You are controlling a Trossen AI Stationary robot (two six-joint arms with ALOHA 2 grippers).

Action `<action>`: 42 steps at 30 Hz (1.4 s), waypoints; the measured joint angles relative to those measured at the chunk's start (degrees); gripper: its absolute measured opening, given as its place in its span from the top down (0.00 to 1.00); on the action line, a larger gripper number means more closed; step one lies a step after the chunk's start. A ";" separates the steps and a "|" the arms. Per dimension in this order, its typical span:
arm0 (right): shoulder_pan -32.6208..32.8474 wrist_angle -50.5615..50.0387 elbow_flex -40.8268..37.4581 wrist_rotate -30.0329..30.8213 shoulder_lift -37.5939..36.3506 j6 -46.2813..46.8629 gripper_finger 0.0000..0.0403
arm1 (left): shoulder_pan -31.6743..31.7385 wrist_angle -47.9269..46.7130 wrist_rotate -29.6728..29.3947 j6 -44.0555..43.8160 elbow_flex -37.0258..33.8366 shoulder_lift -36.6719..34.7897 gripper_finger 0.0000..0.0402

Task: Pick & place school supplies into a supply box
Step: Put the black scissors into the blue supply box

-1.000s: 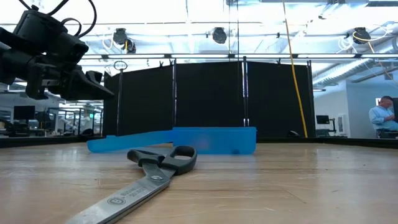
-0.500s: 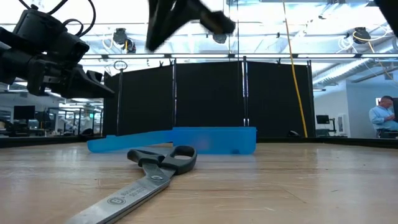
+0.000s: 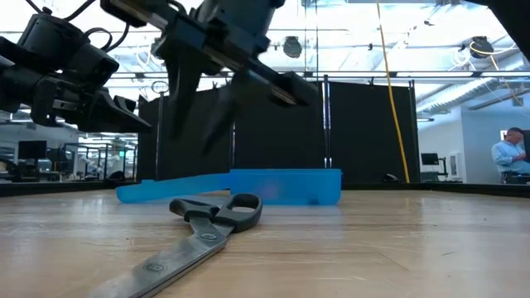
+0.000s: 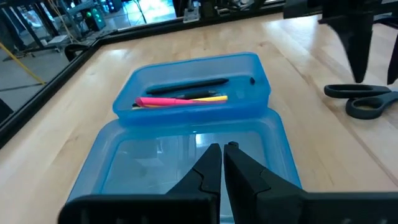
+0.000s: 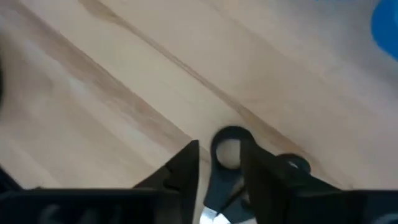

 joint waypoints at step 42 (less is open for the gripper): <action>1.52 2.28 -14.01 -3.91 -0.10 -0.95 0.62 | 0.02 -0.05 2.32 -0.63 0.00 0.00 0.94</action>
